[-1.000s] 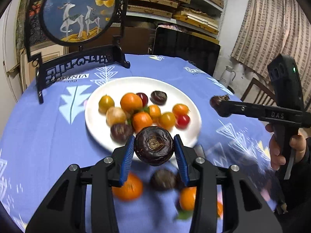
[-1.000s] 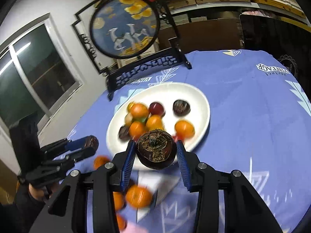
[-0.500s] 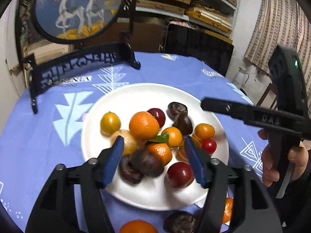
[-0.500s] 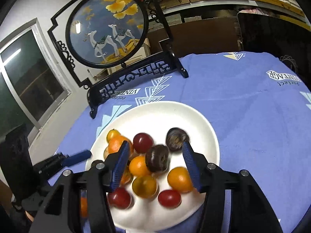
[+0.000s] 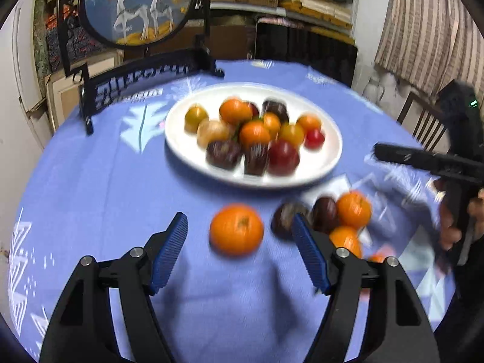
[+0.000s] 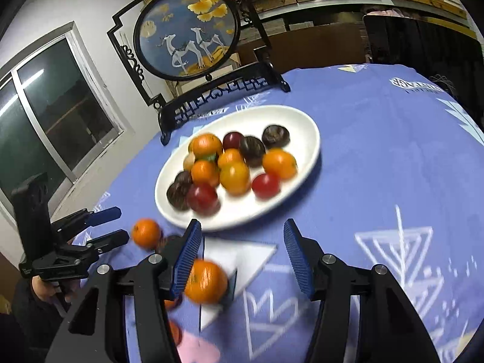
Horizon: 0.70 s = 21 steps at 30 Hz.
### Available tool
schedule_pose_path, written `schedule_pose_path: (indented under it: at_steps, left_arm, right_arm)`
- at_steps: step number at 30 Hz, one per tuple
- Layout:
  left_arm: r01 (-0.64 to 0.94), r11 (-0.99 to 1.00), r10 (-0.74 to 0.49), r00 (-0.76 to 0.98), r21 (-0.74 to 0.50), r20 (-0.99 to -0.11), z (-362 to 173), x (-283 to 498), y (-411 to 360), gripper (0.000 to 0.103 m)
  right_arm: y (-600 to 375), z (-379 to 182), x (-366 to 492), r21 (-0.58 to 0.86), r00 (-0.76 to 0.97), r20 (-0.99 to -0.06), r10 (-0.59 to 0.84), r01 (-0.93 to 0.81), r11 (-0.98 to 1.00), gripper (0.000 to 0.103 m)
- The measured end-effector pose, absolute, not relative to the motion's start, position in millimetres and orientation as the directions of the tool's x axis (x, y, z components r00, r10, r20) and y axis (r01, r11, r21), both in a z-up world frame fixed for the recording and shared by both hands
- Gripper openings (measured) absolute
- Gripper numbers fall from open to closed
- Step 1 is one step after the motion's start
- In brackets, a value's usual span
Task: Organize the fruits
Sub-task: 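Grasp a tangerine with the left tool while the right tool grasps another tangerine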
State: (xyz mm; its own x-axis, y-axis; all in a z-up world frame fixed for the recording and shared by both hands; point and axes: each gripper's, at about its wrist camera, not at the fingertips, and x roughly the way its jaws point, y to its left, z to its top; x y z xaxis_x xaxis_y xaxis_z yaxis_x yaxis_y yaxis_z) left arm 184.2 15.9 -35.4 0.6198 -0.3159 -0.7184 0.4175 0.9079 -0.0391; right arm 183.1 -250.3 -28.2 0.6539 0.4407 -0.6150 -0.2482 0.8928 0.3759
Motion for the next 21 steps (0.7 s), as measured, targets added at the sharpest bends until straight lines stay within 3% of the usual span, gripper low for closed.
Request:
schedule_pose_path:
  at_steps: [6, 14, 15, 17, 21]
  left_arm:
    - [0.377, 0.926, -0.240, 0.578, -0.006, -0.780, -58.8, 194.6, 11.6, 0.070]
    - [0.383, 0.924, -0.254, 0.567, -0.022, -0.783, -62.2, 212.6, 3.9, 0.070]
    - [0.383, 0.923, -0.265, 0.568, -0.036, -0.779, -61.4, 212.6, 5.5, 0.065]
    - [0.395, 0.915, -0.314, 0.562, -0.084, -0.765, -59.7, 212.6, 10.2, 0.045]
    - [0.384, 0.917, -0.335, 0.606, -0.104, -0.721, -50.4, 206.6, 16.0, 0.045]
  right_arm:
    - [-251.6, -31.2, 149.2, 0.360, 0.666, -0.614, 0.424, -0.242, 0.901, 0.057]
    - [-258.1, -36.9, 128.1, 0.360, 0.666, -0.626, 0.404, -0.213, 0.908, 0.057]
    - [-258.0, -37.3, 127.2, 0.357, 0.665, -0.629, 0.402, -0.212, 0.910, 0.057]
    - [-255.6, -37.9, 126.4, 0.350, 0.659, -0.636, 0.400, -0.216, 0.912, 0.057]
    - [-238.5, -40.1, 129.0, 0.316, 0.632, -0.663, 0.401, -0.249, 0.915, 0.057]
